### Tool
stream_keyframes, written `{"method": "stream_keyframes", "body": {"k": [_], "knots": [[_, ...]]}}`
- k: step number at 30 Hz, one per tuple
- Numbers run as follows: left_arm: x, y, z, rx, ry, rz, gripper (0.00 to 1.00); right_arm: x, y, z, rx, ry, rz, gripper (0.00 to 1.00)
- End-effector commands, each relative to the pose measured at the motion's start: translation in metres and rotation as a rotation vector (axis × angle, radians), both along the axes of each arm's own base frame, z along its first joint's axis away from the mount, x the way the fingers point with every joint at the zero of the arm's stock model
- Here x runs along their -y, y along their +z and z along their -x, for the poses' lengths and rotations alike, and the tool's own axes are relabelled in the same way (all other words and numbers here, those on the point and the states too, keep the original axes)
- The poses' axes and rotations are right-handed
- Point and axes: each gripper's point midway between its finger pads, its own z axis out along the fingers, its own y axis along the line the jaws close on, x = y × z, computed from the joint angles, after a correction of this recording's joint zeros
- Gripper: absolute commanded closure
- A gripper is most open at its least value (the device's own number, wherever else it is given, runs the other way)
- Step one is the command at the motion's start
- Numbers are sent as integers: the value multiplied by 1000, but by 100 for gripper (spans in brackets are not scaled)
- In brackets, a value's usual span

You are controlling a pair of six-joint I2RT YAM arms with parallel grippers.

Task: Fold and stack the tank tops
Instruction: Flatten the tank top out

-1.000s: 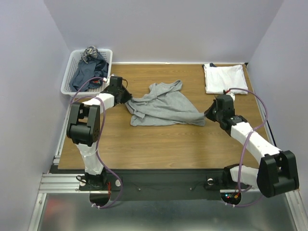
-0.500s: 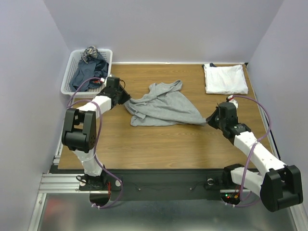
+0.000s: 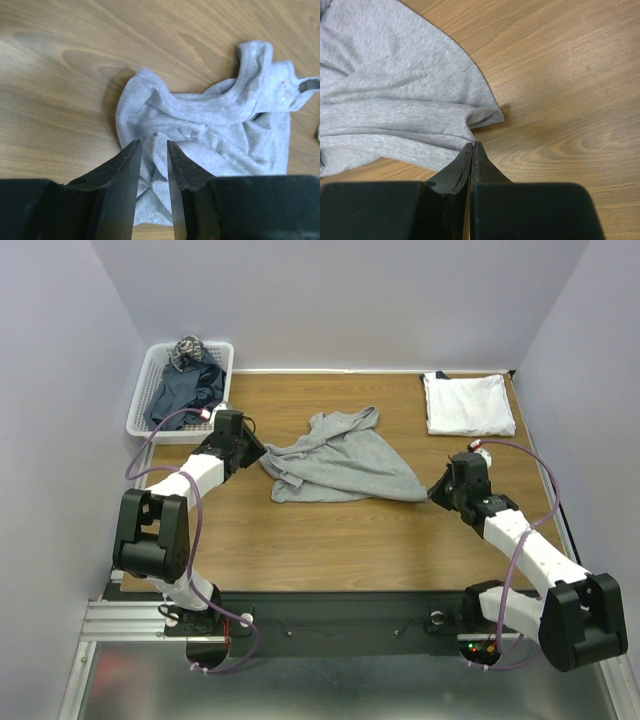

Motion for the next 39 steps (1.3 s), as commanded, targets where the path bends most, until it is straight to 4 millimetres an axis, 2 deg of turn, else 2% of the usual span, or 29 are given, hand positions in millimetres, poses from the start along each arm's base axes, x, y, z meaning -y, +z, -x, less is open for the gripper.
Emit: {"method": "stream_keyframes", "body": {"k": [1, 7, 12, 15, 17, 19, 22, 23, 26, 27, 28, 29, 30, 31, 32, 34, 35, 38, 39], "knots": [[7, -10, 5, -10, -22, -28, 62, 1, 16, -12, 45, -18, 0, 100], [23, -9, -7, 7, -65, -37, 62, 1, 15, -15, 39, -13, 7, 100], [20, -21, -10, -20, -39, -65, 64, 1, 14, -16, 34, -13, 13, 100], [17, -24, -10, -27, -21, -75, 70, 1, 15, -18, 38, -14, 14, 100], [15, -24, -10, -30, -14, -80, 78, 1, 14, -18, 36, -15, 15, 100], [12, -20, -13, -23, -3, -92, 89, 3, 19, -22, 46, -21, 21, 99], [9, -4, -21, 9, 5, -117, 98, 3, 25, -27, 61, -25, 31, 100], [9, 6, -28, 34, 9, -120, 100, 3, 28, -29, 66, -26, 32, 100], [9, 20, -28, 54, -7, -135, 100, 1, 44, -38, 101, -22, 21, 100], [10, 38, -29, 93, -10, -126, 100, 0, 51, -42, 115, -22, 16, 100], [10, 47, -29, 114, -22, -132, 100, -2, 59, -45, 134, -16, 10, 100], [10, 59, -29, 141, -26, -131, 100, -5, 81, -53, 180, -11, -6, 100], [8, 87, -26, 204, -27, -124, 100, -5, 93, -56, 200, -8, -10, 100], [6, 102, -24, 239, -30, -132, 100, -5, 109, -60, 231, -9, -15, 100], [2, 137, -18, 324, -30, -139, 100, -4, 137, -66, 281, -16, -18, 100], [-2, 181, -10, 436, -39, -161, 100, 1, 171, -73, 345, -35, -8, 100], [-6, 222, 2, 538, -38, -155, 100, 2, 205, -77, 409, -43, -13, 100], [-6, 303, 26, 772, -69, -140, 100, 11, 257, -79, 510, -75, 7, 100], [-9, 337, 45, 866, -70, -125, 100, 14, 289, -78, 577, -84, 3, 100]]}}
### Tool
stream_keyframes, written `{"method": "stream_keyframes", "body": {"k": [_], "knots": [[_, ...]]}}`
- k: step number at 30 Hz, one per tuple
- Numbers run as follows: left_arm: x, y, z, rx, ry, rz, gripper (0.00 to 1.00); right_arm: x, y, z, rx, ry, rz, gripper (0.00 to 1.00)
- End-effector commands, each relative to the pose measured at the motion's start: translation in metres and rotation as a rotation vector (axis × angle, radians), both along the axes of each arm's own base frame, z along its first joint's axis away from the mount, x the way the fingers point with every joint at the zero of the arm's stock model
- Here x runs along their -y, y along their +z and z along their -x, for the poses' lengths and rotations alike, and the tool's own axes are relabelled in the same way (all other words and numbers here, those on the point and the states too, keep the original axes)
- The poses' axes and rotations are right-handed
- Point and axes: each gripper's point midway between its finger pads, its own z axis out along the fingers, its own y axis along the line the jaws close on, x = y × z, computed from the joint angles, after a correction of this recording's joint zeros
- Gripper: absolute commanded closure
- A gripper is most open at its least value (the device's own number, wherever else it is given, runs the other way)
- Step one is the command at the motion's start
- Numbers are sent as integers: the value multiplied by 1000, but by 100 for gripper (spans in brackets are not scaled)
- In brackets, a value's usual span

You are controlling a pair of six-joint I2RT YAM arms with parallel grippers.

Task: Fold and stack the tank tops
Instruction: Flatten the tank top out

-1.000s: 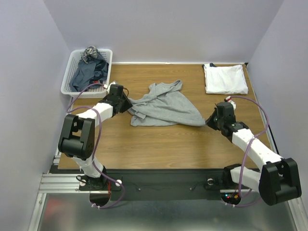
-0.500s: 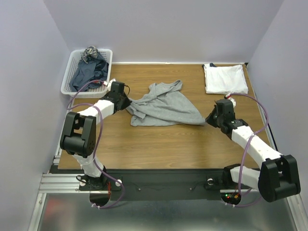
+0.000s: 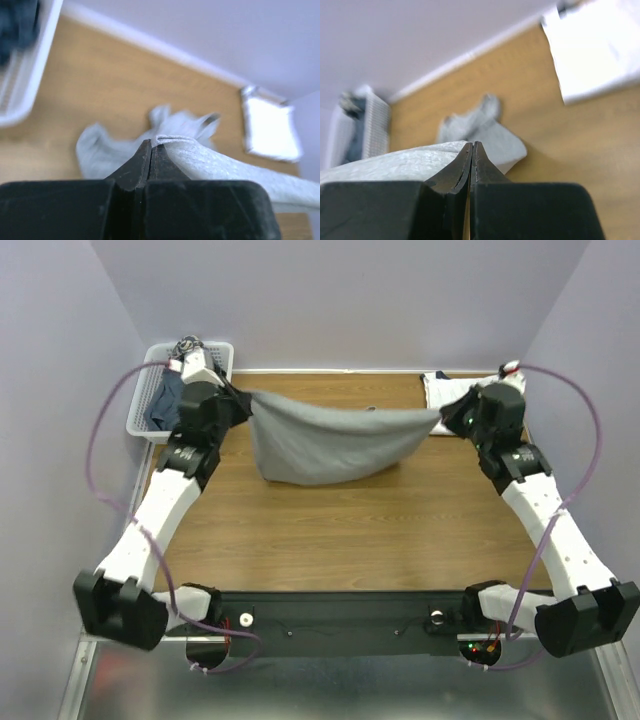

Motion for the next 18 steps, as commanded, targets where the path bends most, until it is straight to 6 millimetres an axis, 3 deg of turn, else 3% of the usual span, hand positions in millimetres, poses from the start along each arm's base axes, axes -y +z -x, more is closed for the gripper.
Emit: {"method": "stream_keyframes", "body": {"k": [1, 2, 3, 5, 6, 8, 9, 12, 13, 15, 18], "knots": [[-9, 174, 49, 497, -49, 11, 100, 20, 110, 3, 242, -73, 23, 100], [-11, 206, 72, 590, -71, 13, 100, 23, 129, 7, 283, -78, 31, 100], [-13, 228, 86, 663, -80, 19, 100, 26, 162, 15, 356, -84, 21, 100], [-13, 256, 112, 757, -109, 23, 100, 29, 195, 27, 428, -88, 19, 100], [-16, 278, 137, 833, -129, 27, 100, 33, 229, 42, 506, -91, 16, 100], [-18, 304, 165, 932, -150, 35, 100, 38, 257, 59, 576, -100, 23, 100], [-20, 319, 189, 996, -169, 41, 100, 41, 273, 72, 617, -102, 20, 100], [-27, 348, 236, 1133, -187, 55, 100, 46, 321, 109, 743, -96, 13, 100], [-29, 356, 250, 1176, -194, 61, 100, 49, 344, 129, 806, -93, 5, 100], [-34, 369, 272, 1233, -198, 68, 100, 50, 363, 148, 862, -83, -3, 100], [-39, 380, 289, 1279, -188, 80, 100, 49, 387, 169, 930, -58, -10, 100]]}}
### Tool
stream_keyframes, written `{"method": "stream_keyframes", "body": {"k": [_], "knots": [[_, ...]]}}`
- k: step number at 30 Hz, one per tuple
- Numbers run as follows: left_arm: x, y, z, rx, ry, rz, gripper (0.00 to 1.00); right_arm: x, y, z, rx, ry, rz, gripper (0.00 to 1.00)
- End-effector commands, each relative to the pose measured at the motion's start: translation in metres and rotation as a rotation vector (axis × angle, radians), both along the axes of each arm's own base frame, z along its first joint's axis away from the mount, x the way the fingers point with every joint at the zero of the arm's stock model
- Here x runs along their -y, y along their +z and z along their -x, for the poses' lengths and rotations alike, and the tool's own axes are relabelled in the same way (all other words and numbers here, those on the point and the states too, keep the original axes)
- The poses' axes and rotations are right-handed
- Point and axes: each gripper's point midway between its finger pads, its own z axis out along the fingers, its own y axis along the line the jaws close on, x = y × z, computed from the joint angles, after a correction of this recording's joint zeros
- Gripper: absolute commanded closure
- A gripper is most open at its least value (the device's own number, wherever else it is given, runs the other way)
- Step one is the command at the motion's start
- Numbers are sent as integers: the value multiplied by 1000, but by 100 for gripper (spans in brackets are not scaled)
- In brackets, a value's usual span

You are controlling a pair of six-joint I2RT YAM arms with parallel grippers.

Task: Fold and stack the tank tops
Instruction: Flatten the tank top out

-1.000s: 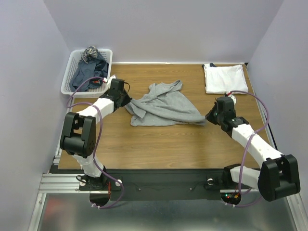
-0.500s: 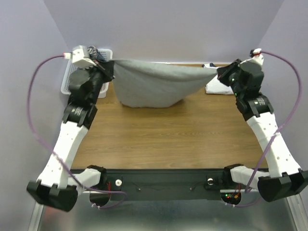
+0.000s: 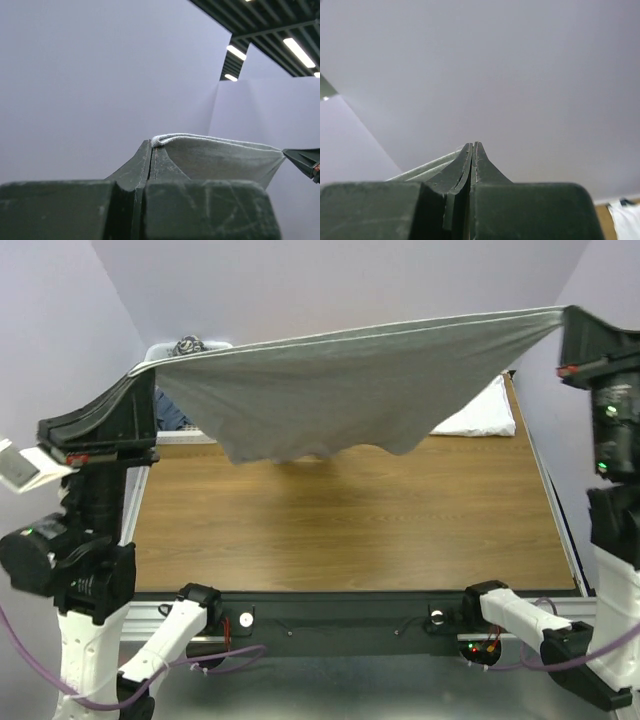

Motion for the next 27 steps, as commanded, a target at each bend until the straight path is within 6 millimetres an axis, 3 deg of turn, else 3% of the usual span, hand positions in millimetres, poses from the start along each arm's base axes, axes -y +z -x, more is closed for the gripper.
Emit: {"method": "stream_keyframes", "body": {"k": [1, 4, 8, 9, 11, 12, 13, 15, 16, 17, 18, 20, 21, 23, 24, 25, 27], "knots": [[-8, 35, 39, 157, 1, 16, 100, 7, 39, 35, 124, -9, 19, 100], [-10, 38, 33, 152, 12, 39, 100, 5, 44, 29, 127, -8, 22, 100], [-10, 37, 4, 110, 28, 71, 100, 1, 37, -5, 79, -23, 35, 100], [-5, 32, -15, 80, 29, 70, 100, -4, 29, -27, 43, -20, 44, 100], [0, 28, -34, 59, 22, 73, 100, -9, 19, -50, 8, -17, 56, 100], [8, 18, -61, 15, 15, 61, 100, -12, 14, -64, -9, -18, 71, 100], [13, 17, -71, 12, 5, 61, 100, -17, 0, -91, -53, -20, 83, 99], [23, 7, -98, -22, -9, 49, 100, -25, -12, -121, -76, -17, 101, 99], [31, -2, -127, -53, -17, 46, 100, -34, -31, -154, -122, -4, 120, 100], [35, -6, -140, -63, -22, 45, 100, -38, -29, -165, -108, 5, 123, 100], [45, -18, -170, -100, -39, 29, 100, -42, -32, -178, -111, 15, 131, 100], [54, -21, -196, -100, -66, 19, 100, -57, -42, -219, -120, 44, 149, 100], [63, -27, -223, -118, -83, 3, 100, -59, -46, -235, -123, 45, 156, 100], [70, -23, -245, -94, -105, -13, 100, -64, -42, -255, -101, 58, 160, 100], [76, -18, -268, -81, -123, -33, 100, -70, -65, -288, -137, 69, 165, 100], [78, -14, -277, -70, -137, -38, 100, -64, -32, -279, -52, 63, 149, 100], [87, 8, -293, -1, -190, -78, 100, -68, -39, -304, -36, 70, 137, 100]]}}
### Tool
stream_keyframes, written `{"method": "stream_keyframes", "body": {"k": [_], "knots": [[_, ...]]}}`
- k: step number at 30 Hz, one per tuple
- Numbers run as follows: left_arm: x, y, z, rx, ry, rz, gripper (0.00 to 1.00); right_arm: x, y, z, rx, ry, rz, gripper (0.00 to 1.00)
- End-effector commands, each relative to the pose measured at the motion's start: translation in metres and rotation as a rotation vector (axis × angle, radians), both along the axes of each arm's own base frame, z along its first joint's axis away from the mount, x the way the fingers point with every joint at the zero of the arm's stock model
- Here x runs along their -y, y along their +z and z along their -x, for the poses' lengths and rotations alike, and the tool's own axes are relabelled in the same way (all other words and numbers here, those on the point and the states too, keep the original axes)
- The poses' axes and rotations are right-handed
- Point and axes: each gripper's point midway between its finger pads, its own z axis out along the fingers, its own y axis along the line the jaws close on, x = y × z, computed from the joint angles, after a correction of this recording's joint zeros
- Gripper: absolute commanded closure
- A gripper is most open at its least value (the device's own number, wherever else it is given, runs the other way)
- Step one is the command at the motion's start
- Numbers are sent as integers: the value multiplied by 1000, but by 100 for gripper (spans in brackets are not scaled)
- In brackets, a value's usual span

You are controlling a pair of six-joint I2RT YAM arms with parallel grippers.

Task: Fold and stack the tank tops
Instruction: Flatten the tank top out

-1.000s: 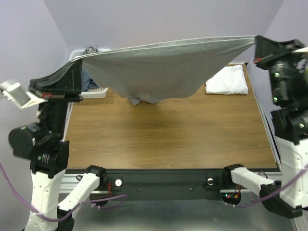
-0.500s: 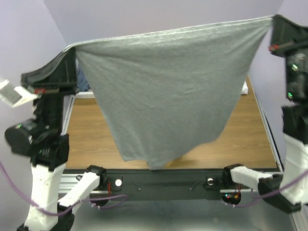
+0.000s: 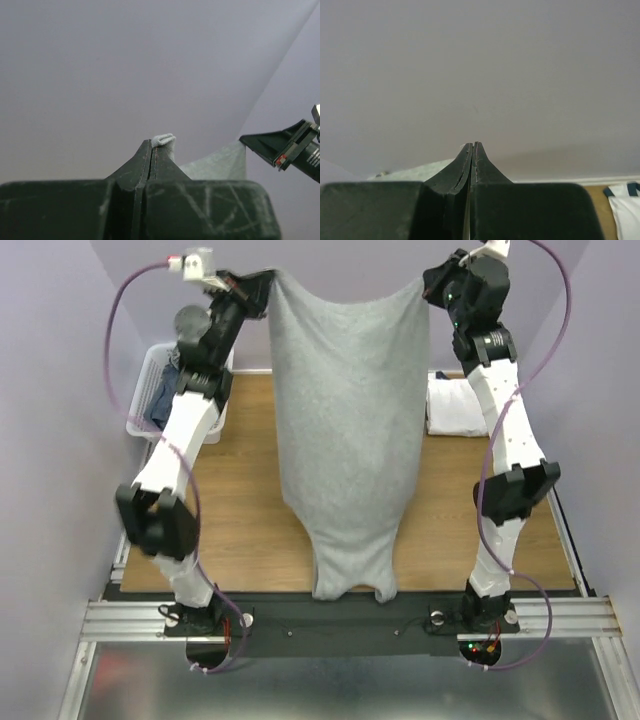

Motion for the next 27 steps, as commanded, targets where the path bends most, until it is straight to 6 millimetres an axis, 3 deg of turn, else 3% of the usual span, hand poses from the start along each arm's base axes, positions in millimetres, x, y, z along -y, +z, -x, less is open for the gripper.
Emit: {"method": "stream_keyframes", "body": {"k": [1, 5, 6, 9, 12, 15, 16, 17, 18, 19, 20, 21, 22, 24, 25, 26, 27], "knots": [[2, 110, 36, 326, -116, -7, 100, 19, 130, 37, 374, 2, -65, 100], [2, 154, 51, 466, -118, -46, 100, 36, 145, 44, 448, -52, -87, 99], [-5, 166, 59, 504, -98, -43, 100, 44, 181, 76, 567, -66, -102, 100], [-18, 180, 74, 554, -88, -33, 100, 56, 191, 90, 614, -97, -102, 99], [-23, 171, 71, 533, -90, -41, 100, 57, 177, 87, 573, -96, -84, 99], [-18, 137, 55, 440, -122, -35, 100, 61, 151, 86, 495, -115, -95, 100], [-16, 110, 46, 375, -131, -37, 100, 60, 108, 67, 395, -119, -85, 100], [-18, 108, 59, 369, -138, -24, 100, 63, 98, 74, 371, -125, -100, 100], [-16, 55, 35, 242, -139, -21, 100, 62, 50, 62, 269, -126, -90, 100], [-17, 36, 33, 195, -134, -12, 100, 63, 23, 59, 216, -131, -91, 100], [-18, 14, 32, 139, -133, -4, 100, 63, 6, 63, 179, -130, -95, 100], [-21, -33, 33, 17, -125, 25, 100, 64, 3, 77, 176, -124, -122, 100], [-23, -59, 35, -49, -121, 45, 100, 61, -59, 75, 53, -118, -120, 100], [-26, -112, 44, -185, -118, 98, 100, 56, -106, 86, -34, -89, -169, 100], [-30, -166, 57, -322, -104, 158, 100, 53, -117, 99, -51, -70, -188, 100], [-31, -192, 65, -390, -98, 182, 100, 46, -172, 107, -161, -37, -185, 100], [-38, -238, 76, -499, -53, 209, 100, 44, -193, 114, -205, -32, -209, 100]]}}
